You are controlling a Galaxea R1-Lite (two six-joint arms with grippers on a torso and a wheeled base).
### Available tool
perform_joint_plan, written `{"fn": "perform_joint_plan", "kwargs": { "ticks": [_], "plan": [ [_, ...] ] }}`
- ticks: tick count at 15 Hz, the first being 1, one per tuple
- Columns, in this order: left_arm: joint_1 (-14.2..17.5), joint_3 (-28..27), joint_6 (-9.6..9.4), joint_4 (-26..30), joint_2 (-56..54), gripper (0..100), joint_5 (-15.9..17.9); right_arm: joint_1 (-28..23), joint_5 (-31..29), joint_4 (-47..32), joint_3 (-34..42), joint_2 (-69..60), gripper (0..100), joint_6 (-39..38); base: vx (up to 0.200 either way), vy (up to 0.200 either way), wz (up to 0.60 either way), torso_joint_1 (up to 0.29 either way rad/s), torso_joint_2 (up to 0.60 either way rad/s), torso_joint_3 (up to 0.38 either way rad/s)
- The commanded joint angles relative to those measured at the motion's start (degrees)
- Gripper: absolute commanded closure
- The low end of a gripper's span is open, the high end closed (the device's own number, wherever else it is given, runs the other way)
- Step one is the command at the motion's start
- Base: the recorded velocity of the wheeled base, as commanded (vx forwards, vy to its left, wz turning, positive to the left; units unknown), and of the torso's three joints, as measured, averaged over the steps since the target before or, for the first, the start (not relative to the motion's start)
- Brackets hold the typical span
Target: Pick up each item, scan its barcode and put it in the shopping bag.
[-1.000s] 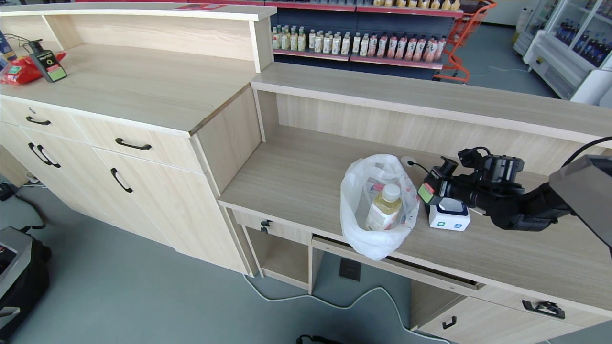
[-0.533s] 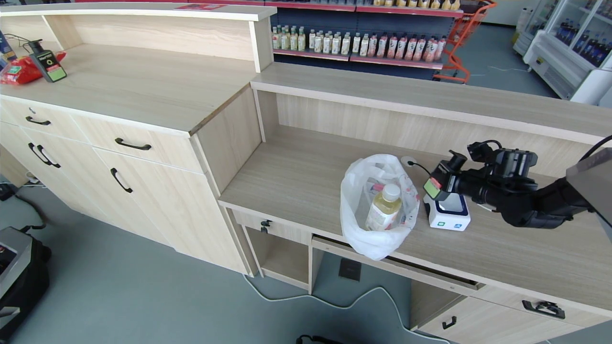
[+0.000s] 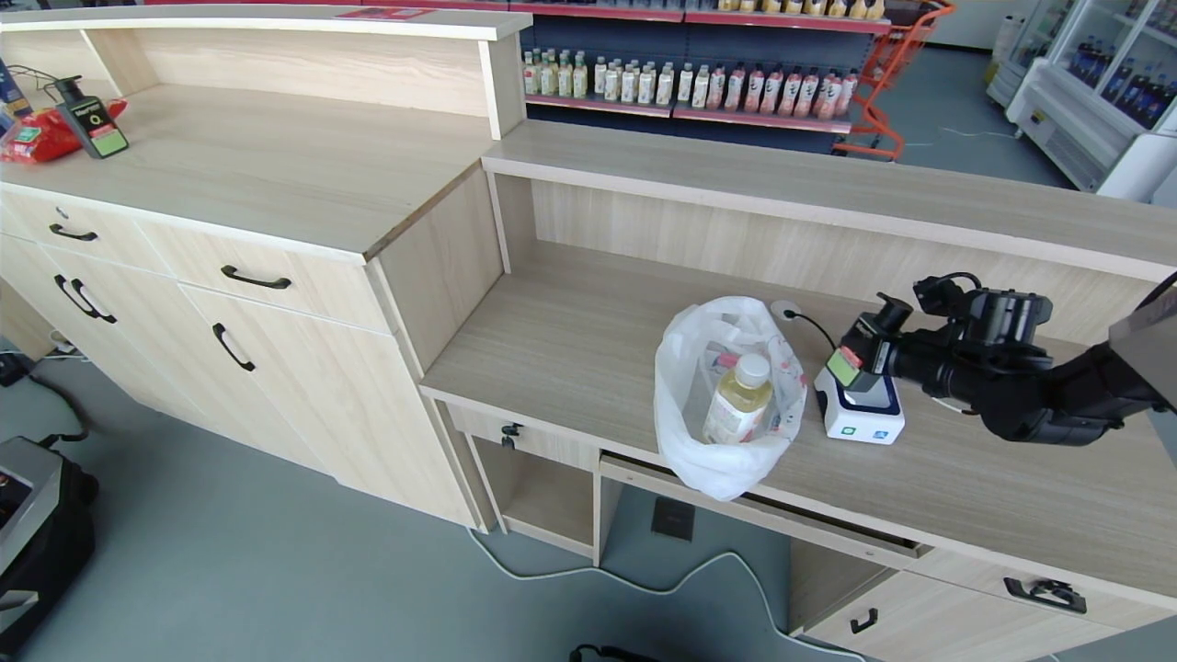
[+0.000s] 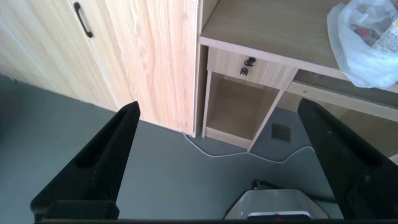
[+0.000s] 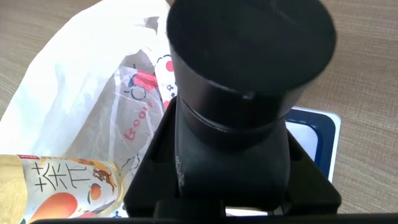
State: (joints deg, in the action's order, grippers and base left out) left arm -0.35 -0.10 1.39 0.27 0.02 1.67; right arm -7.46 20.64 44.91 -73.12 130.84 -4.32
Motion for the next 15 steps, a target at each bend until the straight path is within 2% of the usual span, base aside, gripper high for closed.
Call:
{"fn": "perform_joint_plan", "kwargs": {
  "ticks": [1,3,6,7,8,10,11,12,15],
  "plan": [
    [0.0,0.0,0.02,0.0,0.0,0,0.0,-0.1,0.0,0.0,0.8,-0.6,100,-0.1,0.000,0.000,0.00,0.000,0.00,0.000],
    [0.0,0.0,0.02,0.0,0.0,0,0.0,0.3,0.6,0.5,4.2,-5.7,100,0.4,0.000,0.000,0.00,0.000,0.00,0.000],
    [0.0,0.0,0.02,0.0,0.0,0,0.0,0.3,2.7,3.9,14.9,-17.3,100,11.8,0.000,0.000,0.00,0.000,0.00,0.000],
    [0.0,0.0,0.02,0.0,0.0,0,0.0,-0.9,2.7,8.0,24.0,-23.4,100,20.0,0.000,0.000,0.00,0.000,0.00,0.000],
    [0.0,0.0,0.02,0.0,0.0,0,0.0,-1.2,2.7,11.7,29.0,-25.5,100,23.7,0.000,0.000,0.00,0.000,0.00,0.000],
    [0.0,0.0,0.02,0.0,0.0,0,0.0,-1.7,2.7,28.4,45.3,-28.1,100,30.8,0.000,0.000,0.00,0.000,0.00,0.000],
    [0.0,0.0,0.02,0.0,0.0,0,0.0,-1.7,2.8,32.6,48.2,-28.1,100,33.1,0.000,0.000,0.00,0.000,0.00,0.000],
    [0.0,0.0,0.02,0.0,0.0,0,0.0,-1.7,2.7,32.9,48.3,-28.1,100,34.3,0.000,0.000,0.00,0.000,0.00,0.000],
    [0.0,0.0,0.02,0.0,0.0,0,0.0,-4.1,2.6,32.3,48.3,-28.5,100,46.2,0.000,0.000,0.00,0.000,0.00,0.000]
  ]
}}
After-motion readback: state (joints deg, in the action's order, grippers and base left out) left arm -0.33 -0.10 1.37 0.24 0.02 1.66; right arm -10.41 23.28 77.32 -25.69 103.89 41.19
